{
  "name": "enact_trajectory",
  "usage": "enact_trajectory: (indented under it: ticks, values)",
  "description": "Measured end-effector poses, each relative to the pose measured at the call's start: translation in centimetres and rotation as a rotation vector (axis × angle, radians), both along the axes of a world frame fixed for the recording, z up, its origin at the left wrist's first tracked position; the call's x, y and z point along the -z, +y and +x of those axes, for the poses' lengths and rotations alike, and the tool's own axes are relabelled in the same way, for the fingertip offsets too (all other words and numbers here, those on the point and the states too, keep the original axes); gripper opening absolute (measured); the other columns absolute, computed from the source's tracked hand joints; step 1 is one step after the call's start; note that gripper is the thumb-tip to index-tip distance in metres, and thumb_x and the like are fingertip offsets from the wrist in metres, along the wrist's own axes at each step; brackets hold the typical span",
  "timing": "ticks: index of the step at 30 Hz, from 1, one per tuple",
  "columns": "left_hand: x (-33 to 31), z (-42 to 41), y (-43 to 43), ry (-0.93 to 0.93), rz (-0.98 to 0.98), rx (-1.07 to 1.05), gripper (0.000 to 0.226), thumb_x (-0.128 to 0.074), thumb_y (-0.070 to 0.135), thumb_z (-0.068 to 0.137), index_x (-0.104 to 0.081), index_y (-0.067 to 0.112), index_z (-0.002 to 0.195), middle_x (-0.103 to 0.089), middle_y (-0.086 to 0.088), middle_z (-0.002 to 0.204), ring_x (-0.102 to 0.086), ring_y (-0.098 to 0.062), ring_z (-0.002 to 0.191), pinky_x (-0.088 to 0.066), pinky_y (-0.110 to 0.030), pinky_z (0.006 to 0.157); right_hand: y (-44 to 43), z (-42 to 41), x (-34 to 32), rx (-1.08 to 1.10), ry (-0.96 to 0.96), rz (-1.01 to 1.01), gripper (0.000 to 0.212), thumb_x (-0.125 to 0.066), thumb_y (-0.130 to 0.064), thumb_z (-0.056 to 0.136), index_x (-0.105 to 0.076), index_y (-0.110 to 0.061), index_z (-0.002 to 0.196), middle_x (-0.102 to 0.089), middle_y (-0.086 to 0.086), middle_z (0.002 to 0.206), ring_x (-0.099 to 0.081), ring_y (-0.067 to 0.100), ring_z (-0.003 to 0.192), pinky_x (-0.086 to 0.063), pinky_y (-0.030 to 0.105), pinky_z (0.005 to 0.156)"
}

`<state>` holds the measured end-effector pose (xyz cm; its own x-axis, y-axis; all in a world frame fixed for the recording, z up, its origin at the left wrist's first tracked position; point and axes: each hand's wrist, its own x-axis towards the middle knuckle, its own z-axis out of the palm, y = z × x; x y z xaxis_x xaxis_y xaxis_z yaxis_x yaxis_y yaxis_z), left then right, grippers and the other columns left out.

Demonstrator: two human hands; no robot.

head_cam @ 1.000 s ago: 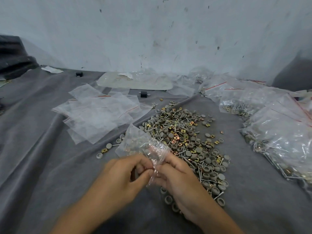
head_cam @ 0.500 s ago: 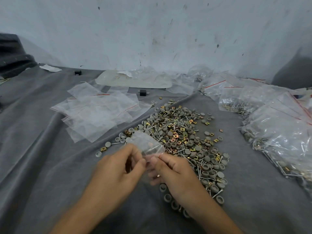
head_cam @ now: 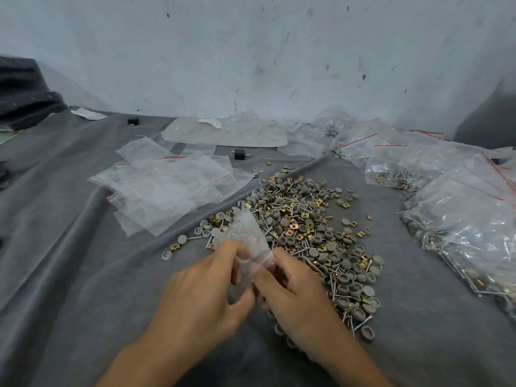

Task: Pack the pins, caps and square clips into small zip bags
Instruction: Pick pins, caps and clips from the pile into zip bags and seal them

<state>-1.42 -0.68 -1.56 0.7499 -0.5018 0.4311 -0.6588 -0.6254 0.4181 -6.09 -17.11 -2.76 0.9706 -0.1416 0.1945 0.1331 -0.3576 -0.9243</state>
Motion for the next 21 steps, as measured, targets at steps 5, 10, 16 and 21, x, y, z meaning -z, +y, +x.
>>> enact_trajectory:
  ticks: [5, 10, 16, 21]
  values:
    - [-0.4, -0.3, 0.0, -0.094, -0.104, -0.023, 0.020, -0.055, 0.047, 0.083, -0.044, 0.039, 0.097, -0.054, 0.018, 0.070, -0.052, 0.000, 0.061, -0.049, -0.031, 0.048, -0.2, -0.3, -0.3, 0.191, -0.065, -0.250, 0.029, -0.054, -0.052, 0.083, -0.053, -0.028, 0.067, -0.056, -0.009, 0.057, -0.053, 0.011, 0.053, -0.044, 0.036, 0.052]
    - [-1.0, -0.6, 0.2, -0.157, -0.254, -0.053, 0.017, -0.054, 0.039, 0.086, -0.053, 0.038, 0.102, -0.049, 0.013, 0.061, -0.047, 0.000, 0.052, -0.047, -0.028, 0.045, -0.7, -0.3, -0.3, 0.255, -0.038, -0.398, 0.031, -0.050, -0.055, 0.077, -0.056, -0.026, 0.076, -0.060, -0.010, 0.063, -0.056, 0.010, 0.060, -0.047, 0.034, 0.058]
    - [-1.3, -0.5, 0.3, -0.057, -0.009, 0.035, 0.050, -0.053, 0.038, 0.079, -0.052, 0.048, 0.128, -0.048, 0.016, 0.056, -0.055, -0.005, 0.051, -0.051, -0.030, 0.046, -0.2, -0.3, 0.2, 0.007, -0.117, -0.365, 0.036, -0.055, -0.025, 0.094, -0.054, -0.037, 0.128, -0.058, -0.023, 0.078, -0.055, -0.004, 0.069, -0.040, 0.015, 0.067]
    - [-1.8, 0.4, 1.2, -0.223, -0.239, -0.078, 0.034, -0.053, 0.028, 0.081, -0.074, 0.038, 0.106, -0.056, 0.023, 0.067, -0.056, -0.006, 0.064, -0.052, -0.025, 0.056, -1.1, -0.3, -0.5, -0.132, -0.047, -0.277, 0.053, -0.056, -0.053, 0.094, -0.042, -0.048, 0.145, -0.064, -0.021, 0.110, -0.062, 0.002, 0.101, -0.051, 0.023, 0.087]
